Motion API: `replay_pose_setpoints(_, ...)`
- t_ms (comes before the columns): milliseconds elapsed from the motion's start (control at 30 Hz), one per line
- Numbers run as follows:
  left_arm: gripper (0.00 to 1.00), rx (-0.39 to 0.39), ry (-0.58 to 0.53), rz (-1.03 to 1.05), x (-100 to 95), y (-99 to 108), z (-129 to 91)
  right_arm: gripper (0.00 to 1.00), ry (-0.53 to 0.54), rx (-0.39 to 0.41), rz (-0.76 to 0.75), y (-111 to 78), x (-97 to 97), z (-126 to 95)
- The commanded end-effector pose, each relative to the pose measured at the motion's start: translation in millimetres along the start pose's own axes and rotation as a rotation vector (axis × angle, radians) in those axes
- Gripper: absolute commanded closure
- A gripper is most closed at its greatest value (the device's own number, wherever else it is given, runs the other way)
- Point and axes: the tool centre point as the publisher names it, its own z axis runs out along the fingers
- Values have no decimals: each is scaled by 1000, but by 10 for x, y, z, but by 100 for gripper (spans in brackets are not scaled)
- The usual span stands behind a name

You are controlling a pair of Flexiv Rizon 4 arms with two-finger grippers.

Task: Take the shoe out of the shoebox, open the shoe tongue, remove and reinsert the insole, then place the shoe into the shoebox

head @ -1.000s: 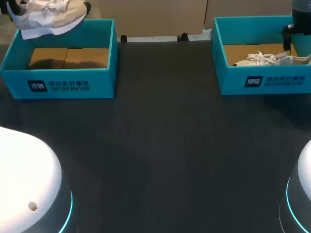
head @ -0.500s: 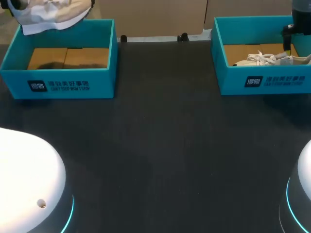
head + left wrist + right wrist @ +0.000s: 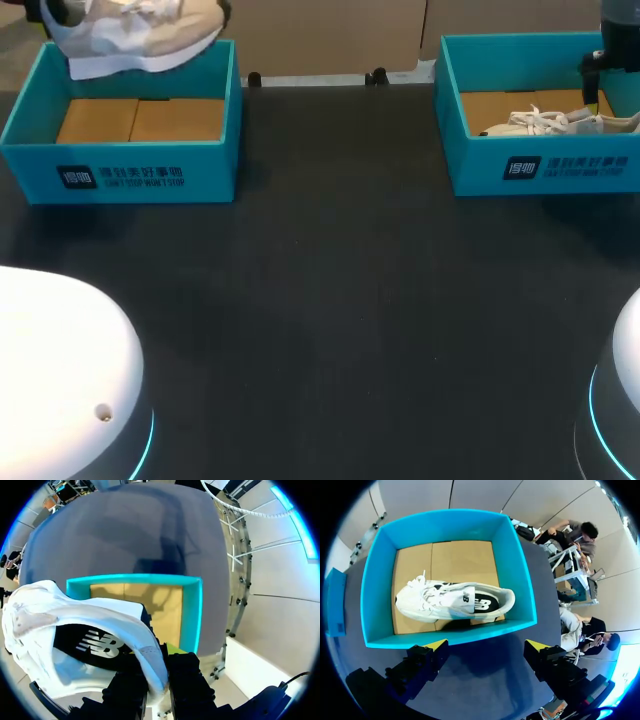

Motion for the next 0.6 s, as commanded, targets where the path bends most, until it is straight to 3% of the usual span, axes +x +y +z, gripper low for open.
replay_pose_setpoints(33, 100, -41, 29, -4, -161, -201, -121, 0, 0, -2, 1, -8, 0, -1)
replay_pose_setpoints(600, 100, -32, 68, 31, -717, -690, -359, 0, 0, -2, 1, -8, 0, -1)
